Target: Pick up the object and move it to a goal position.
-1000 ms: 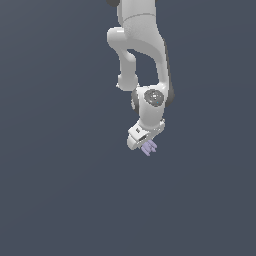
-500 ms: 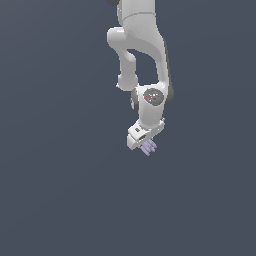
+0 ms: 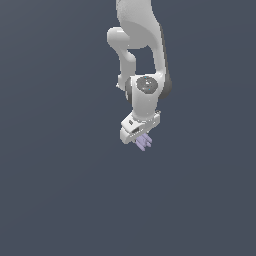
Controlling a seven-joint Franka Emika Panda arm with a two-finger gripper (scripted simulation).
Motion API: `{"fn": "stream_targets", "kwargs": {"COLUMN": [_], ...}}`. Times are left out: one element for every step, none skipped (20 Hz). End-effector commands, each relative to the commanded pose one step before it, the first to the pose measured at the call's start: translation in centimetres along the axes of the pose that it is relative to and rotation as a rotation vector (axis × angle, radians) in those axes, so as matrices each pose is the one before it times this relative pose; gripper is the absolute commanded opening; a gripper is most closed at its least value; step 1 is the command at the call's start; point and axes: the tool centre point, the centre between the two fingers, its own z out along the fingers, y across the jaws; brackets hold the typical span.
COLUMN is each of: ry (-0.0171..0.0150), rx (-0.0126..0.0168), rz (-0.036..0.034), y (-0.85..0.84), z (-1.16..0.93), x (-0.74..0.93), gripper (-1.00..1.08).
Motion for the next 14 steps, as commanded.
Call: {"fn": "stream_targets", "kwargs": {"ry": [0.00078,0.00000,0.00026,0.00000,0.00000,0.00034,0.00000,0.00053,0.00000,0.00041,0.00000,0.00042,0.00000,0.00043], "rx": [-0.00062,0.00000,0.00057,0.00000,0.00000,0.00056,0.00000,0.00077,0.00000,0.00052,0.00000,0.00052,0.00000,0.00051], "rz": [0.00024,0.00000,-0.00029,0.00000,0.00000,-0.00022,0.00000,-0.00028,0.00000,-0.00018,0.00000,-0.00018,0.00000,-0.00017], "y": [0.896,0.402,0.415,0.441,0.460,0.475,0.494,0.506,0.508,0.510,0.509,0.513,0.512,0.516], "z": [-1.879,-0.851,-0.893,-0.940,-0.981,-1.021,-1.060,-1.087,-1.092,-1.095,-1.095,-1.097,-1.096,-1.094], "x": [-0.811,-0.374,-0.387,-0.409,-0.425,-0.438,-0.454,-0.463,-0.463,-0.464,-0.460,-0.462,-0.458,-0.460], "gripper": [-1.00,-1.00,-1.00,-1.00,-1.00,-1.00,-1.00,-1.00,-1.00,-1.00,-1.00,-1.00,-1.00,-1.00]}}
